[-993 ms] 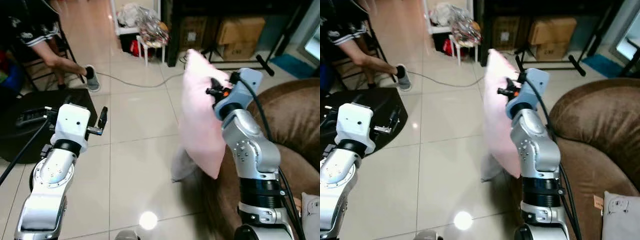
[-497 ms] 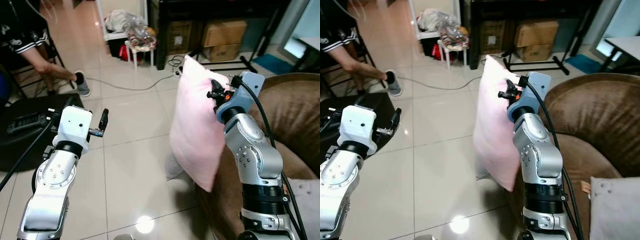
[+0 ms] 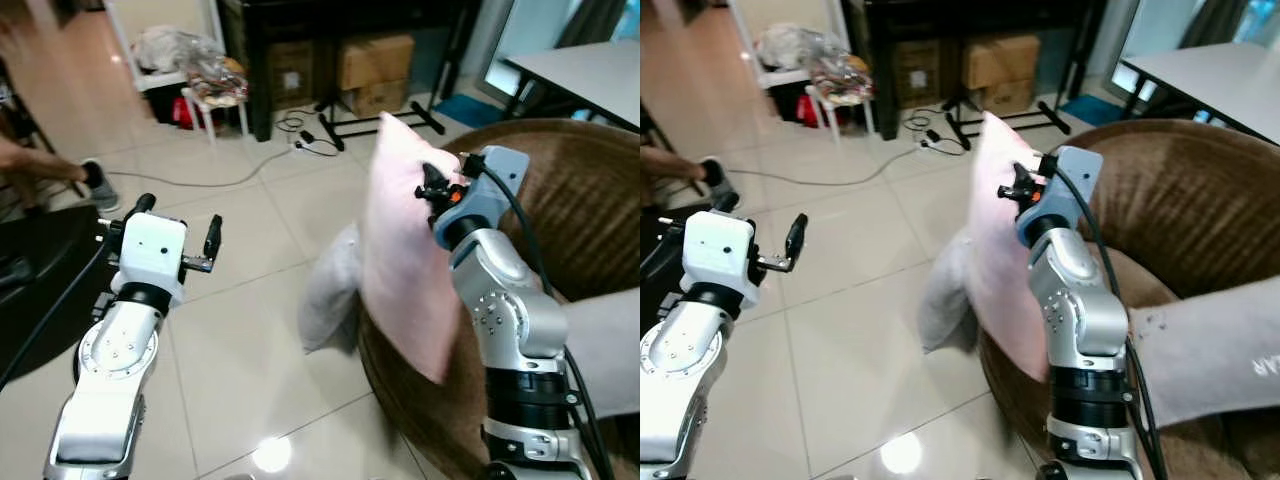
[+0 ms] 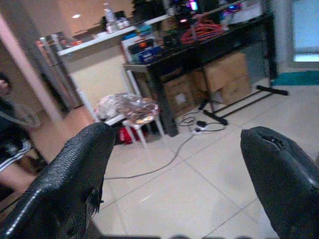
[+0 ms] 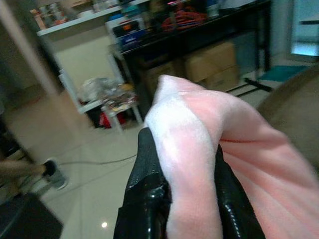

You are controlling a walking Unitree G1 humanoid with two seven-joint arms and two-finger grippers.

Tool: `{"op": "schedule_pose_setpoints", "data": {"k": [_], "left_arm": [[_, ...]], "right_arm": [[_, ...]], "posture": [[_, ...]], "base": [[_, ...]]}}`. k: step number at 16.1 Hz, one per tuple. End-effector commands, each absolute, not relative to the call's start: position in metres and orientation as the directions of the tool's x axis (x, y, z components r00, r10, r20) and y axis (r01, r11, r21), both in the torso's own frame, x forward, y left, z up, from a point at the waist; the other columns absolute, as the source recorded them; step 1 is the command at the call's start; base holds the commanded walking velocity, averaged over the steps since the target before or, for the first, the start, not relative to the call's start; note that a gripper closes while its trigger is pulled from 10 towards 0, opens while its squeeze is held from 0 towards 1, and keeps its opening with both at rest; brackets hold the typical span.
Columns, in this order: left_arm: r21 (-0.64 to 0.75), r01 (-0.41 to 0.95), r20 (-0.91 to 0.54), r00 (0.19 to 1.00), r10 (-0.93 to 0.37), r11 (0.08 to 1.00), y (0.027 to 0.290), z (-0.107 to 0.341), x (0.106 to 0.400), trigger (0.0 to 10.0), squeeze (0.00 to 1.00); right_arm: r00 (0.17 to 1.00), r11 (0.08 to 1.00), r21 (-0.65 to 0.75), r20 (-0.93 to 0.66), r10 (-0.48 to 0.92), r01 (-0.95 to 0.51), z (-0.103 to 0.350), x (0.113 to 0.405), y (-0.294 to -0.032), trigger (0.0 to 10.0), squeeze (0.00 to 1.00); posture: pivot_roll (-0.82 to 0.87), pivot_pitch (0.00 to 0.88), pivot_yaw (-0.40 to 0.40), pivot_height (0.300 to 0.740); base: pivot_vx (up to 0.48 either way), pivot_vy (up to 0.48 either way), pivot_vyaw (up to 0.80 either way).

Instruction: Move the pillow to the sofa from floor

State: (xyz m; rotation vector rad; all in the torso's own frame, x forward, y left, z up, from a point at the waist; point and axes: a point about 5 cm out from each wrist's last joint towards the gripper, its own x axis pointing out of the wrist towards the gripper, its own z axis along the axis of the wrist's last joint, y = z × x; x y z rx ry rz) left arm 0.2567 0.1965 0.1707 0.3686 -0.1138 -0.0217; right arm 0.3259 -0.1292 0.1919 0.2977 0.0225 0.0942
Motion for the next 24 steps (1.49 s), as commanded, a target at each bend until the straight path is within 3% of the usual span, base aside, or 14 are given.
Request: {"op": "schedule_pose_setpoints", "data": {"k": [1,6,12,24], "left_arm": [[0.366,-0.007,0.114,0.993,-0.037,0.93,0.198,0.171,0.255,10.0,0.34],[0.347,0.013,0.118,0.991,-0.058,0.938,0.196,0.173,0.251,10.0,0.36],[0.352,0.014,0.127,0.99,-0.062,0.936,0.195,0.174,0.251,10.0,0.36],[0.356,0.02,0.122,0.99,-0.068,0.934,0.196,0.174,0.248,10.0,0.36]], "right_arm": [[0.991,0.947,0.294,0.022,0.131,-0.132,0.198,0.325,-0.124,10.0,0.0],[0.987,0.946,0.282,0.025,0.161,-0.162,0.198,0.323,-0.117,10.0,0.0],[0.983,0.948,0.258,0.03,0.184,-0.185,0.198,0.324,-0.115,10.0,0.0],[0.97,0.937,0.25,0.04,0.242,-0.244,0.197,0.321,-0.107,10.0,0.0]], "posture": [[0.0,0.0,-0.037,0.74],[0.0,0.0,-0.041,0.74],[0.01,0.0,-0.052,0.74],[0.01,0.0,-0.047,0.74]], "base": [[0.0,0.0,0.0],[0.167,0.0,-0.8],[0.306,0.0,0.0],[0.301,0.0,-0.8]]}}
